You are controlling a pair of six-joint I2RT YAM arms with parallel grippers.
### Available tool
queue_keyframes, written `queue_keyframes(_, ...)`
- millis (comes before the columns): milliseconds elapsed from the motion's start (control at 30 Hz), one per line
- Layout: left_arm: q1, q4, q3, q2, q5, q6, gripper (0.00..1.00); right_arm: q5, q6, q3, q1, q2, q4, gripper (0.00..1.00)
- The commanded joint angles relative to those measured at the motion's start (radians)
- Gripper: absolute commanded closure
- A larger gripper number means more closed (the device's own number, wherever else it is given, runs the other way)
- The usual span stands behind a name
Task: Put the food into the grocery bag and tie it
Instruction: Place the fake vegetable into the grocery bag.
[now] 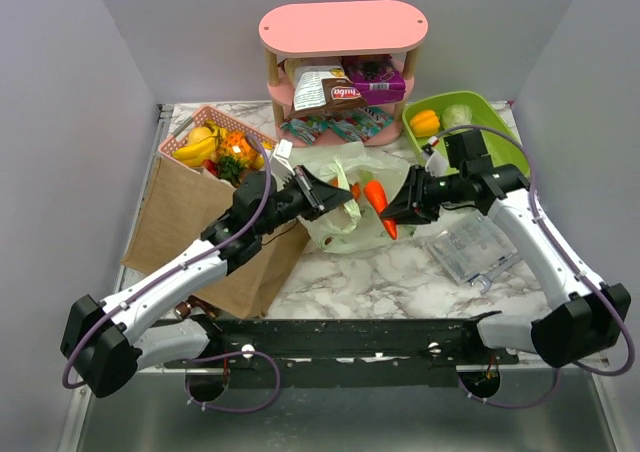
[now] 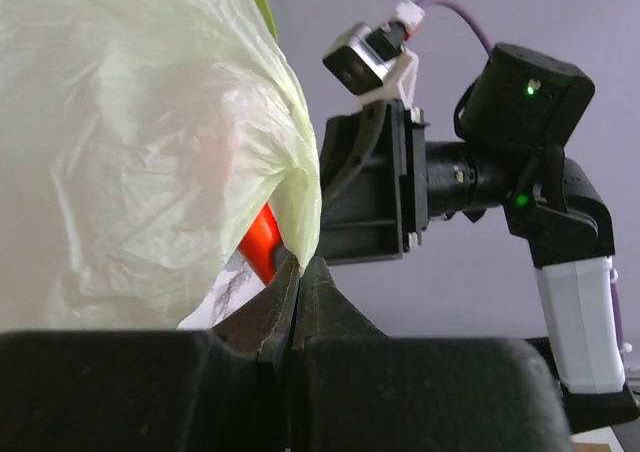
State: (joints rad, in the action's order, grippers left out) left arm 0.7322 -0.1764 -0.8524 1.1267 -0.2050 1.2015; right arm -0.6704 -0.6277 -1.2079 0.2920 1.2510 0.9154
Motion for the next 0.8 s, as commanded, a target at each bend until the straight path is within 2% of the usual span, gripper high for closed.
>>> queue_keyframes(0,-0.008,0.013,0.041,-0.058,-0.018,-0.013,1.00,0.077,-0.051,-0.067,0.070,0.102,-0.084,0.99)
queue_keyframes(233,-0.008,0.058,0.061,-0.101,-0.005,-0.055,1.00,0.148,-0.065,-0.125,0.130,0.217,-0.069,0.99)
queue_keyframes(500,-0.008,0.058,0.090,-0.121,-0.004,-0.057,1.00,0.197,-0.133,-0.113,0.130,0.232,-0.154,0.99)
queue_keyframes(633,-0.009,0.061,0.092,-0.125,-0.001,-0.060,1.00,0.205,-0.145,-0.136,0.130,0.253,-0.178,0.94)
queue_keyframes(767,-0.010,0.061,0.092,-0.125,0.001,-0.063,1.00,0.218,-0.177,-0.131,0.130,0.255,-0.224,0.96)
